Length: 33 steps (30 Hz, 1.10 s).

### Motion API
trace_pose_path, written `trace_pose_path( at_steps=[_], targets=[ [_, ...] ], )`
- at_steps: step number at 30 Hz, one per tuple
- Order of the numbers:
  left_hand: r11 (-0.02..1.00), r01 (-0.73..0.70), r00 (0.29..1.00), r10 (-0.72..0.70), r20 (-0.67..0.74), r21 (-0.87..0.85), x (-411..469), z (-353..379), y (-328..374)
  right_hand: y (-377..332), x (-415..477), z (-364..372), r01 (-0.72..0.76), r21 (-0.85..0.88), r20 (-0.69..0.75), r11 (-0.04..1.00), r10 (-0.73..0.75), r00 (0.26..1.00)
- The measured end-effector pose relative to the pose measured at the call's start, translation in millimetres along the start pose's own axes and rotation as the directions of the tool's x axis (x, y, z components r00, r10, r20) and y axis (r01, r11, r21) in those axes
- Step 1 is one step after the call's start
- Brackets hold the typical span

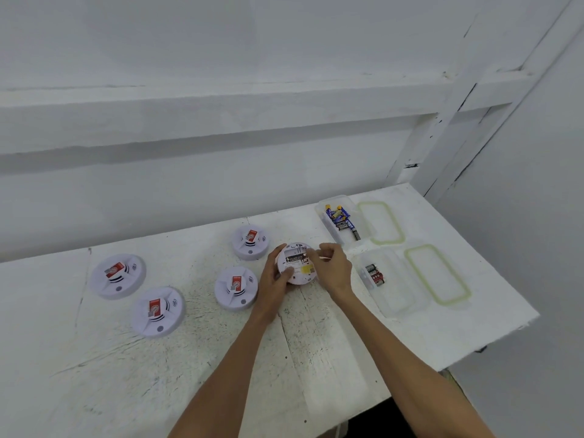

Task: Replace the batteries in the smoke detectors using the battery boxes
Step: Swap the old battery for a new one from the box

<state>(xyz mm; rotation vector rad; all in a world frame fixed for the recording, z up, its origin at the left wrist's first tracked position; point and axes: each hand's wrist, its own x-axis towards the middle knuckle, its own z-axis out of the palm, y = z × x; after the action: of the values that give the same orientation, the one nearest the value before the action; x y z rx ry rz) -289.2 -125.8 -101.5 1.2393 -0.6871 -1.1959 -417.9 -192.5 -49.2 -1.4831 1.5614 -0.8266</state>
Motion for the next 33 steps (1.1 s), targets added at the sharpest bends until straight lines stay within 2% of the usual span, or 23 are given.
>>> trace_pose_path(
  at_steps=[5,8,15,20,25,29,33],
  targets=[
    [0.999,-0.009,0.996,0.006,-0.092,-0.033,1.0,8.4,4.1,2.6,9.6,0.8,0.050,-0.046,0.093,0.998,-0.046,0.995],
    [0.998,-0.025,0.985,0.015,-0.174,-0.054,3.7,11.3,-1.6,-6.8,13.6,0.1,0.135,-0.166,0.145,0.977,-0.111,0.983],
    [0.998,-0.036,0.987,0.028,-0.158,-0.045,7.0,14.1,1.2,-9.6,16.3,-2.8,0.168,-0.286,0.184,0.943,-0.118,0.976],
    [0.998,-0.062,0.991,0.061,-0.119,-0.005,-0.5,16.9,1.6,-29.6,33.3,-28.5,0.216,-0.437,0.302,0.873,-0.084,0.950],
    [0.999,-0.040,0.998,0.040,-0.057,0.005,-5.0,5.6,-0.4,-32.8,86.6,-59.1,0.133,-0.545,0.049,0.828,-0.127,0.991],
    [0.996,-0.047,0.998,0.050,-0.036,0.082,-3.3,3.6,-4.1,-29.7,117.7,-78.6,0.042,-0.730,0.076,0.682,0.020,0.997],
    [0.989,-0.072,0.996,0.078,-0.038,0.132,-4.0,7.7,-2.7,-25.4,133.0,-76.4,0.033,-0.815,0.119,0.578,0.111,0.987]
  ],
)
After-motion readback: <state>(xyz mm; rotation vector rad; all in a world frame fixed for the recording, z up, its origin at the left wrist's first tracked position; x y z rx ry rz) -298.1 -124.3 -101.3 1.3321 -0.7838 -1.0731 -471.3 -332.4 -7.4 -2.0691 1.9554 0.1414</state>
